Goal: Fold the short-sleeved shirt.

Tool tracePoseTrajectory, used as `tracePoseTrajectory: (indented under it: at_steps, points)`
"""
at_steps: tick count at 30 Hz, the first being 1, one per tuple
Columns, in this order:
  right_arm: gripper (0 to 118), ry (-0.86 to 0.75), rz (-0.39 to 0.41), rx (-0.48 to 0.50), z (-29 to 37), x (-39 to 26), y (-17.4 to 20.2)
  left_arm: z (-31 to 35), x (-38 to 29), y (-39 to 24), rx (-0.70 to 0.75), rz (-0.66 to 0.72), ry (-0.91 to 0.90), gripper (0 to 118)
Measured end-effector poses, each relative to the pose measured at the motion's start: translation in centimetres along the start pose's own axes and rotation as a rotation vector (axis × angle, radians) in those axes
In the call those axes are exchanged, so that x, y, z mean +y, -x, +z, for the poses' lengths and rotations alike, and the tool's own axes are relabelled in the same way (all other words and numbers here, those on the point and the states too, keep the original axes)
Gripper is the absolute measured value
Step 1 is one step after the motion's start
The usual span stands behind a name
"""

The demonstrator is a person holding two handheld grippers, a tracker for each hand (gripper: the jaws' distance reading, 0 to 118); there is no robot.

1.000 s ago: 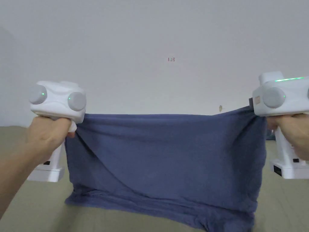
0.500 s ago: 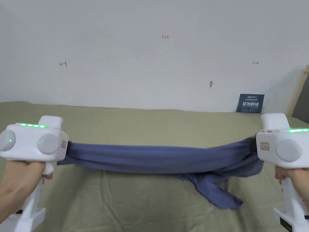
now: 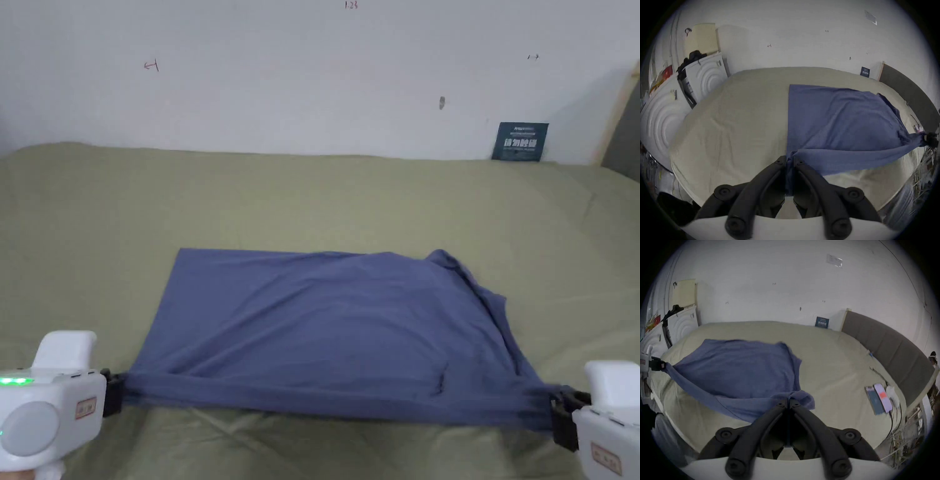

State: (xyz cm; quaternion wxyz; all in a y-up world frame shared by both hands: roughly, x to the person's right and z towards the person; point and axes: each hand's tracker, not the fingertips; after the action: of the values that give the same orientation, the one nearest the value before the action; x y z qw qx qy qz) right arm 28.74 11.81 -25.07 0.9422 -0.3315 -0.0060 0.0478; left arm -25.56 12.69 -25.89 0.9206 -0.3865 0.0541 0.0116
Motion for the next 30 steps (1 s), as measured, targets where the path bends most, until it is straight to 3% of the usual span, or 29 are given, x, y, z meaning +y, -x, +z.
tracePoseTrajectory:
  at_steps: [9,18,19,20,21,22,23,24,25,28,29,30]
  points:
    - [1,0.046,-0.139,0.018,-0.5,-4.1,-0.8,0.1,-2.4,0.3,-0.011,0.003,0.028,7]
    - [2,0.05,-0.131,0.019,-0.5,-4.4,-0.6,0.0,-2.4,0.8,-0.053,0.05,0.052,9]
    - [20,0.057,-0.141,0.027,-0.5,-4.4,-0.6,0.0,-2.4,0.9,-0.065,0.059,0.054,29]
    - [57,0.062,-0.155,0.016,-0.4,-4.5,-0.6,0.0,-2.5,1.1,-0.073,0.07,0.057,66]
    - [88,0.074,-0.167,0.006,-0.3,-4.6,-0.7,0.1,-2.7,1.2,-0.067,0.077,0.06,92]
    - [102,0.108,-0.181,0.01,-0.3,-4.7,-1.1,0.2,-3.2,1.4,-0.07,0.077,0.06,106]
    - [102,0.124,-0.2,0.026,-0.2,-5.0,-1.3,0.5,-3.4,1.6,-0.058,0.085,0.056,106]
    - [117,0.073,-0.199,0.028,0.8,-5.9,-1.5,1.6,-3.2,1.7,-0.029,0.097,0.005,118]
    - [108,0.071,-0.2,0.014,1.2,-6.1,-1.5,2.3,-3.2,1.8,-0.036,0.088,0.022,113]
    - [111,0.06,-0.202,-0.015,3.1,-5.8,-1.1,3.8,-4.4,2.3,-0.028,0.121,-0.002,108]
    - [107,0.06,-0.198,-0.017,3.6,-6.1,-1.1,4.3,-4.7,2.5,-0.031,0.128,-0.008,101]
    - [97,0.054,-0.196,-0.015,4.1,-6.4,-1.0,4.5,-4.9,2.7,-0.029,0.13,-0.013,86]
